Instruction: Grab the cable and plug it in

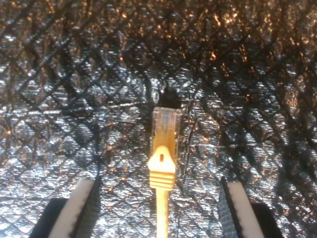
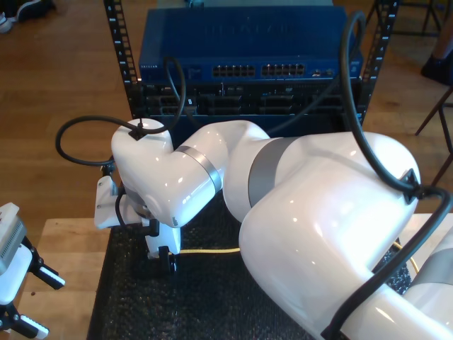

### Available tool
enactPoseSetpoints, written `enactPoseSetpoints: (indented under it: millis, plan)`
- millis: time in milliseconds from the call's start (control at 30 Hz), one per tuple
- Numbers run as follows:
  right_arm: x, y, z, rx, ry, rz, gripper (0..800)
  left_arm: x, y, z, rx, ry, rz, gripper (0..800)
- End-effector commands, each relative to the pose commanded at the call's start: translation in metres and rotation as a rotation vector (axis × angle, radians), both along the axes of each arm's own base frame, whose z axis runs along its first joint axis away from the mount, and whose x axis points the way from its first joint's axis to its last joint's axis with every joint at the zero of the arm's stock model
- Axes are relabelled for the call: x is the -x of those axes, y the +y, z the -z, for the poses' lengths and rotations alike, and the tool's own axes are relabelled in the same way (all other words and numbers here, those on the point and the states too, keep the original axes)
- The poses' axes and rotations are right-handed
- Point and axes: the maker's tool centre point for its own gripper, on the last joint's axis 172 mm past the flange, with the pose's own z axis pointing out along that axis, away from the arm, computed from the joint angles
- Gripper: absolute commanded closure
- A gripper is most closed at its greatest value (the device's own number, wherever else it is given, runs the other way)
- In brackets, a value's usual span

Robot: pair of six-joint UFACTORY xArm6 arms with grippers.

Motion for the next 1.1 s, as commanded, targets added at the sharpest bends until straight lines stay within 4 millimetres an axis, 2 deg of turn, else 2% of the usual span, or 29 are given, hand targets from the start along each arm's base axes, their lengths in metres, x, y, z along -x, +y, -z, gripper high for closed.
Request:
enactPoseSetpoints:
  millis: [400,600,1100]
  plan:
    - [0.001,0.003,0.002,0.006,-0.017,-0.003,362,0.0,0.0,0.0,0.0,-0.001,0.001,0]
    - [-0.007,-0.005,0.003,0.048,-0.065,0.004,431,0.0,0.0,-0.001,0.0,-0.001,0.002,0]
    - [-0.007,-0.005,0.002,0.046,-0.066,0.007,435,0.0,0.0,-0.001,0.002,0.0,0.002,0]
